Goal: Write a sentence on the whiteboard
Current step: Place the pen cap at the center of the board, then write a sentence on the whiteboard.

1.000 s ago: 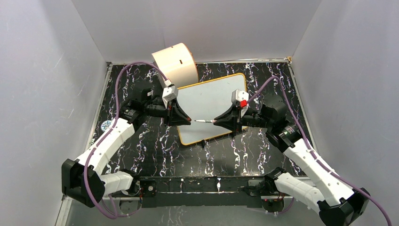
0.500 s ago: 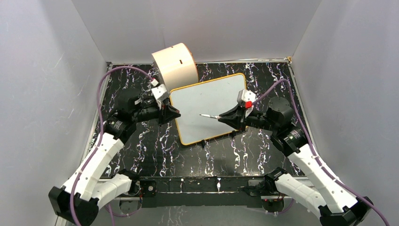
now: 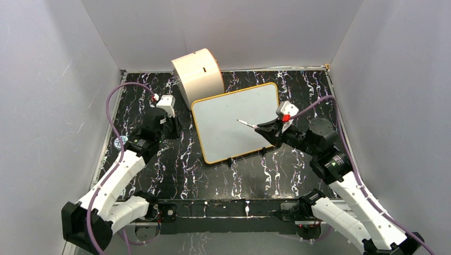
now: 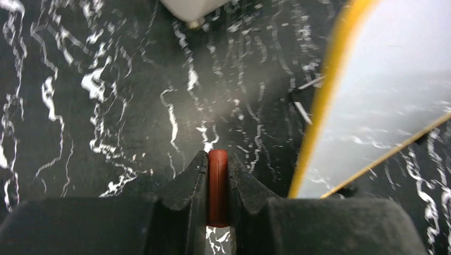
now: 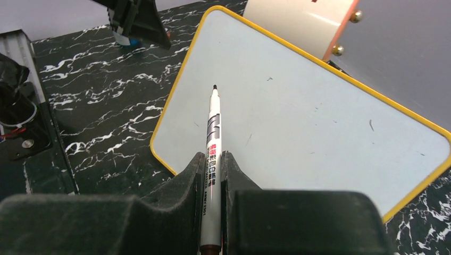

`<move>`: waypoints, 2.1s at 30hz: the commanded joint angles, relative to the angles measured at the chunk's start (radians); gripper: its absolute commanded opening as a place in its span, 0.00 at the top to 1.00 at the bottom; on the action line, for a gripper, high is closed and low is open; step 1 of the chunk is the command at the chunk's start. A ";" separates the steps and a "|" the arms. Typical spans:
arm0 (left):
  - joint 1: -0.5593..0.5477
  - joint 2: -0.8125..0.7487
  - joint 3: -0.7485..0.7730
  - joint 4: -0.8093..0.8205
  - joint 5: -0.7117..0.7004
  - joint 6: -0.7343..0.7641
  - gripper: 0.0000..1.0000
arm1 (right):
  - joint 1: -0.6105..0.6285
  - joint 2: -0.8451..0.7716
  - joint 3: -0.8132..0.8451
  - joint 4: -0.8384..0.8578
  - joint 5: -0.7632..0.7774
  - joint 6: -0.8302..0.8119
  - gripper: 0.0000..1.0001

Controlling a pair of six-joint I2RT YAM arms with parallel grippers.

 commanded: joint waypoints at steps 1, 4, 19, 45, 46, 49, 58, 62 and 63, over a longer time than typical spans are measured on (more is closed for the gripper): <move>0.014 0.059 -0.037 0.056 -0.173 -0.098 1.00 | -0.006 -0.064 -0.018 0.028 0.094 0.026 1.00; 0.022 0.128 -0.054 0.078 -0.207 -0.125 1.00 | -0.005 -0.099 -0.037 0.031 0.122 0.030 1.00; 0.069 0.450 -0.105 0.304 -0.287 -0.196 1.00 | -0.004 -0.168 -0.072 0.043 0.156 0.037 1.00; 0.095 0.303 -0.041 0.138 -0.297 -0.173 0.31 | -0.003 -0.162 -0.063 0.031 0.153 0.033 1.00; 0.095 0.274 -0.038 0.131 -0.293 -0.160 0.23 | -0.003 -0.159 -0.063 0.034 0.153 0.036 1.00; 0.093 0.186 -0.017 0.104 -0.285 -0.125 0.13 | -0.002 -0.144 -0.057 0.033 0.155 0.043 1.00; 0.095 -0.045 0.039 0.062 -0.211 -0.015 0.08 | -0.003 -0.092 0.017 -0.045 0.172 0.069 1.00; 0.094 -0.102 0.061 0.065 -0.119 0.030 0.08 | -0.003 -0.057 0.060 -0.092 0.193 0.097 1.00; 0.094 -0.104 0.069 0.063 -0.102 0.034 0.08 | -0.002 -0.045 0.072 -0.105 0.194 0.103 1.00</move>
